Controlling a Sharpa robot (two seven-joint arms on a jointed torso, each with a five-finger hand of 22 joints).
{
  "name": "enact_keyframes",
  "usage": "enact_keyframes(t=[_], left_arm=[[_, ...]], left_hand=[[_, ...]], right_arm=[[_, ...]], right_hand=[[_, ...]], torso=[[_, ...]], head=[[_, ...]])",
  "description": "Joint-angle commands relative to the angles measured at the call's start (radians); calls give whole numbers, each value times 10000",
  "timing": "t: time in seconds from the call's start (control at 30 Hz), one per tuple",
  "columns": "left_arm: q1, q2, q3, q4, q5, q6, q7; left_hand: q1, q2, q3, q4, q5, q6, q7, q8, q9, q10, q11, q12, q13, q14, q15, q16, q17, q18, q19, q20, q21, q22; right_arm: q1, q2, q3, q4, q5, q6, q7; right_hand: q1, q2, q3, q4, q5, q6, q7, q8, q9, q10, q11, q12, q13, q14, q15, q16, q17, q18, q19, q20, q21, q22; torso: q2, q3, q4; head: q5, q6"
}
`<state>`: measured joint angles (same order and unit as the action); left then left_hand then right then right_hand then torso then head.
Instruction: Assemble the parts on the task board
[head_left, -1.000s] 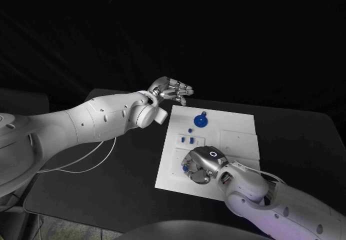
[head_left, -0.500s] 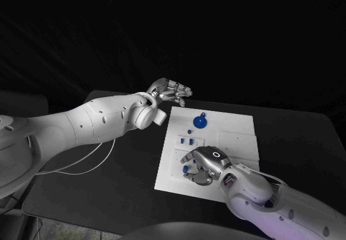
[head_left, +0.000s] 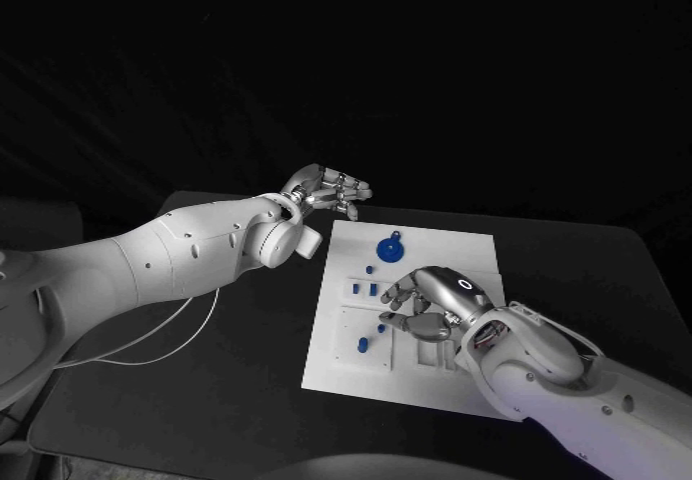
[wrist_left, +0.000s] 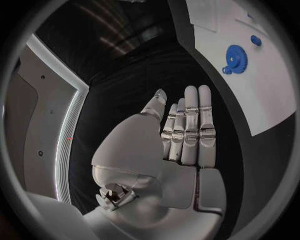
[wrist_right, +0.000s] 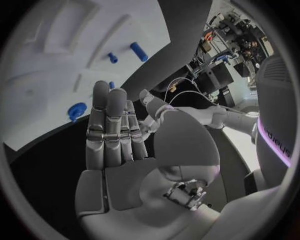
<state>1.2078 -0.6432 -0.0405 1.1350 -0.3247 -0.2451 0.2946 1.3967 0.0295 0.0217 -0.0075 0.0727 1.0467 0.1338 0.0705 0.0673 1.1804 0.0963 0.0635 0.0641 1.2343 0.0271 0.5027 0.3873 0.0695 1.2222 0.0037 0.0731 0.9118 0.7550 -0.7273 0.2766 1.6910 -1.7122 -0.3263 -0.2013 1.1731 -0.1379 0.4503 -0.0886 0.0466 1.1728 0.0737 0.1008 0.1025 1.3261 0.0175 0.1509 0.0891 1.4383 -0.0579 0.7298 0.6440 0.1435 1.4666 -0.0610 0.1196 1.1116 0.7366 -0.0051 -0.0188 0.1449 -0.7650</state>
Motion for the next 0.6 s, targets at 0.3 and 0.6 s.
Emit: enact_keyframes(t=[0.3, 0.6], left_arm=[[-119, 16, 3, -164, -3, 62, 213], [-290, 2, 2, -247, -2, 81, 240]], left_hand=[[-42, 52, -23, 15, 13, -95, -42, 22, 1, 252, -103, 22, -6, -79, -35, 44, -13, 52, -62, 11, -6, -5], [-51, 56, -16, 24, 10, -108, -50, 21, 1, 324, -123, 9, -9, -59, -48, 38, -17, 33, -51, -8, -2, -2]], right_arm=[[65, -1123, 791, -392, 3065, 2157, -590], [288, -1788, 903, -596, 3703, 4198, -1454]], right_hand=[[-705, 855, -675, -65, 15, 188, -523, -354, 1266, -671, -688, 5610, 6244, 120, -518, 1152, 1266, -947, 443, -719, 1965, 415], [-1813, 676, -583, 364, 18, -23, -497, -223, 4071, -314, -656, 8755, 10563, -2, -483, 2936, 3900, -968, 489, -702, 4416, 1503]], torso=[[-321, 82, -146], [-524, 112, -199]], head=[[-705, 48], [-875, -78]])
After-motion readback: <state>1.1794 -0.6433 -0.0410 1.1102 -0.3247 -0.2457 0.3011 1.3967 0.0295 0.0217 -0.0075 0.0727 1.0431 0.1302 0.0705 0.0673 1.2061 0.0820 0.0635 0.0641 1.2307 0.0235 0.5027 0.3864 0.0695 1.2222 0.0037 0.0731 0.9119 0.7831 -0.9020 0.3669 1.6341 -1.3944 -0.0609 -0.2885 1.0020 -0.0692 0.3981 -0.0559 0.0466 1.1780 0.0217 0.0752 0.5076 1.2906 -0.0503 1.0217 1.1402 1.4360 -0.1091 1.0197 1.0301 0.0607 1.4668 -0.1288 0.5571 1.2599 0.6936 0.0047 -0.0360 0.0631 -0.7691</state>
